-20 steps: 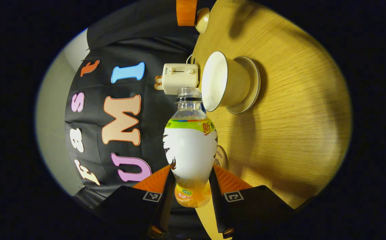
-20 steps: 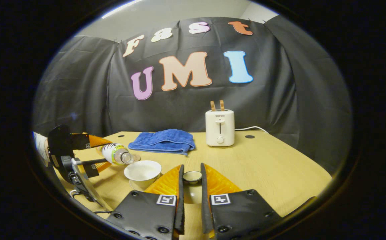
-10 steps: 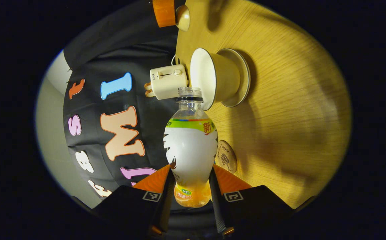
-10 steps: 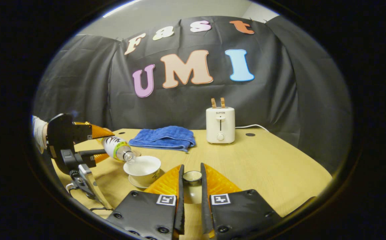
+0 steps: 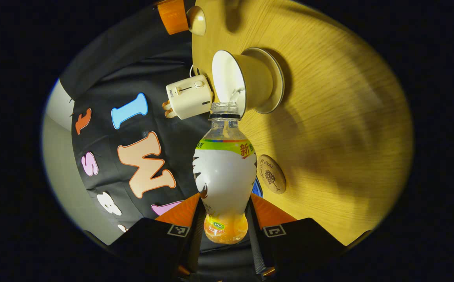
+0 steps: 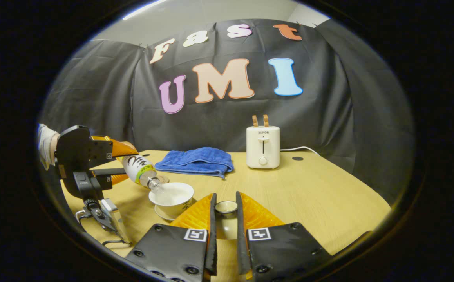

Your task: Open the teacup lid with one hand, grasp the water bottle and pour water into the teacup with the other hand; after pouring, place the water bottle on the coaster and then close the teacup lid.

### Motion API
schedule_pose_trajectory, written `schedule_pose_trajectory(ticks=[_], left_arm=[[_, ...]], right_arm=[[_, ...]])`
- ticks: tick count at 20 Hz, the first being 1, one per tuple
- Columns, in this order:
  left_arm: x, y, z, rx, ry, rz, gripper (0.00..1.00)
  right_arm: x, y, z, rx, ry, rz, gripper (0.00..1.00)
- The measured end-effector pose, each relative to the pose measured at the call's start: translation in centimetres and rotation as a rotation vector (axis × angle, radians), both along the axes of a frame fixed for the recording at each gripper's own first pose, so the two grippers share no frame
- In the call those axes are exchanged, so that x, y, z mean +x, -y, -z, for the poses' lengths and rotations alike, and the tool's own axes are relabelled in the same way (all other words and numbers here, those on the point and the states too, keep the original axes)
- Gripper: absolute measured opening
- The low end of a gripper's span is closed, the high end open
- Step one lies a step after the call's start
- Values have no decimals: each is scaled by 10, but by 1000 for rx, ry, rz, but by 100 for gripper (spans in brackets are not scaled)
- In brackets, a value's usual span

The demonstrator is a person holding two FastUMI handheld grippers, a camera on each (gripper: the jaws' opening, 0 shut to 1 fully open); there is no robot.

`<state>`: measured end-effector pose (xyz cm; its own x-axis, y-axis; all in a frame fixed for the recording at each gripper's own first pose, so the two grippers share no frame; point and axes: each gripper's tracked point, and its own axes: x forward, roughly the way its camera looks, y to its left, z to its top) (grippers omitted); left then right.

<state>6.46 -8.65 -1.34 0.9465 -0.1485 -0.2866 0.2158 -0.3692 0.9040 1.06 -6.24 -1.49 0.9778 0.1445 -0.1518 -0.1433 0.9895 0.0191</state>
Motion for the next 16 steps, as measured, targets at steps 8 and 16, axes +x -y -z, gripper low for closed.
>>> schedule_pose_trajectory(ticks=[8, 16], left_arm=[[2, 5, -11, 76, 18, 22, 53], [8, 17, -33, 152, 51, 57, 53]], right_arm=[[-1, -4, 0, -7, 3, -12, 22], [0, -2, 2, -15, -3, -12, 22]])
